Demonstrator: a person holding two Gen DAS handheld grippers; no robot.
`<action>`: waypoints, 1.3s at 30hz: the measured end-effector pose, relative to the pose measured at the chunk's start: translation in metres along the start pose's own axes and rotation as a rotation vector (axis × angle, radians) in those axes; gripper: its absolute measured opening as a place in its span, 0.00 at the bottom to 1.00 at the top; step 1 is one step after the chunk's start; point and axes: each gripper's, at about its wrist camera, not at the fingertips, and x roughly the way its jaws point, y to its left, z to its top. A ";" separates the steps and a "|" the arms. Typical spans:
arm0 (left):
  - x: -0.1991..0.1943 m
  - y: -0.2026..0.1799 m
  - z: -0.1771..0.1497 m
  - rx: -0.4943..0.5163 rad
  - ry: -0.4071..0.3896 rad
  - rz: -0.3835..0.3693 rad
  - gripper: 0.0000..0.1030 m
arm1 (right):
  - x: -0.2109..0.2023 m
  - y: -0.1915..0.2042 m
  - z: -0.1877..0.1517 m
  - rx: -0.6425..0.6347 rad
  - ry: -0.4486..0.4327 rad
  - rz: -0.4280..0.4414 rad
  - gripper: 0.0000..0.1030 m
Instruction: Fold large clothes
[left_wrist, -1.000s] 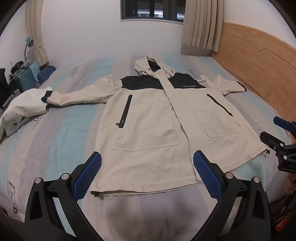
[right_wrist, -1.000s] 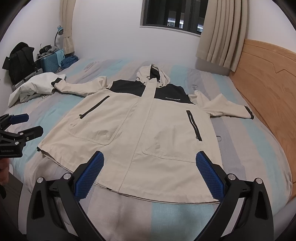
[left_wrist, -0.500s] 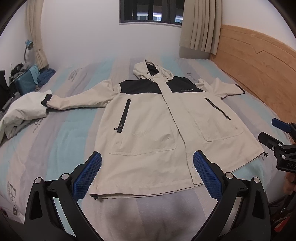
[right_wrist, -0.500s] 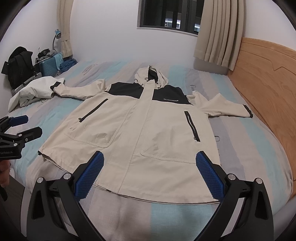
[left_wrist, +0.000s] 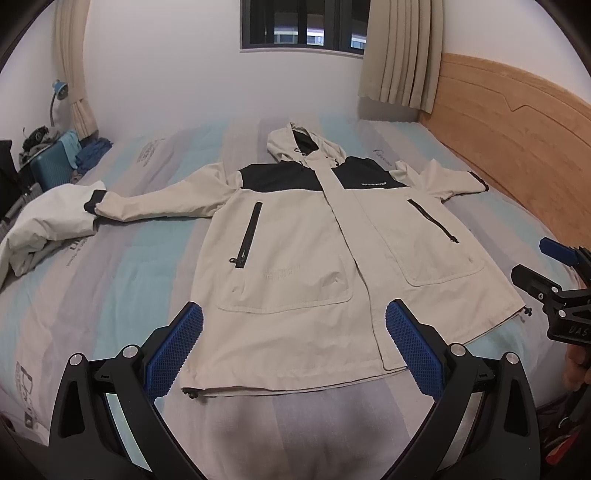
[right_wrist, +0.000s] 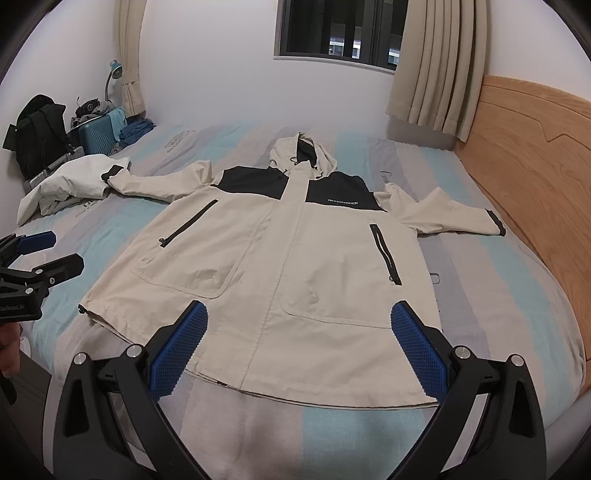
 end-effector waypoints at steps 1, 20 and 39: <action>0.000 0.000 0.000 0.001 0.002 -0.002 0.94 | 0.000 0.000 0.000 -0.002 0.000 -0.001 0.93; -0.004 0.001 -0.001 -0.003 -0.005 -0.004 0.94 | -0.003 0.007 0.000 0.001 0.001 0.005 0.93; 0.000 0.005 0.005 0.009 0.013 -0.004 0.94 | -0.001 0.011 0.008 0.016 0.010 -0.003 0.93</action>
